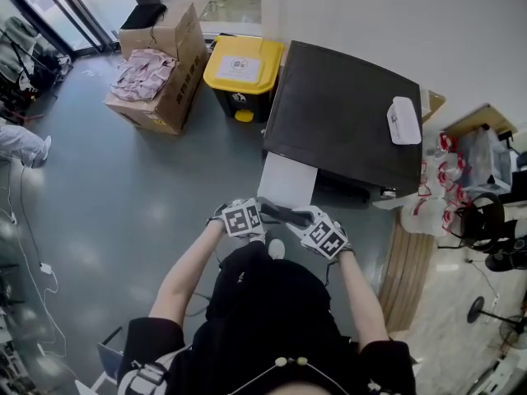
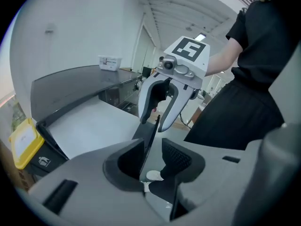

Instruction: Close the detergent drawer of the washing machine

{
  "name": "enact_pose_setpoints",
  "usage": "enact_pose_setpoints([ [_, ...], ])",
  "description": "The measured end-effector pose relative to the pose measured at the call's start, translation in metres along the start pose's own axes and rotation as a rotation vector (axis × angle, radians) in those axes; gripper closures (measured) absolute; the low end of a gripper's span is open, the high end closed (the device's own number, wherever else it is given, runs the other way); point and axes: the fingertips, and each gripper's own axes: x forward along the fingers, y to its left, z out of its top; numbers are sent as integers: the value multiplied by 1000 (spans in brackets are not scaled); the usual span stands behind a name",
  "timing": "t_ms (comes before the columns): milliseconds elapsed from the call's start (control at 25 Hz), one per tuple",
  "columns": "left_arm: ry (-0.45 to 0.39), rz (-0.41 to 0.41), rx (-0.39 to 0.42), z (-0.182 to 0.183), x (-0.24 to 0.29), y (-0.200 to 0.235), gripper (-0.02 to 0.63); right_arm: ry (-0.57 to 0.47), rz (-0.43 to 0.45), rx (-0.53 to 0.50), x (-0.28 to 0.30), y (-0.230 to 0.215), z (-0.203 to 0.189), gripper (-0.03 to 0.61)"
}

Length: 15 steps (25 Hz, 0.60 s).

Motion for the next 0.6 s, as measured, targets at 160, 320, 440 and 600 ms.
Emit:
enact_pose_setpoints([
  [160, 20, -4, 33, -4, 2, -5, 494, 36, 43, -15, 12, 4, 0, 443],
  [320, 56, -4, 66, -6, 4, -7, 494, 64, 70, -36, 17, 8, 0, 445],
  [440, 103, -14, 74, -10, 4, -5, 494, 78, 79, -41, 21, 9, 0, 446],
  [600, 235, 43, 191, -20, 5, 11, 494, 102, 87, -51, 27, 10, -2, 453],
])
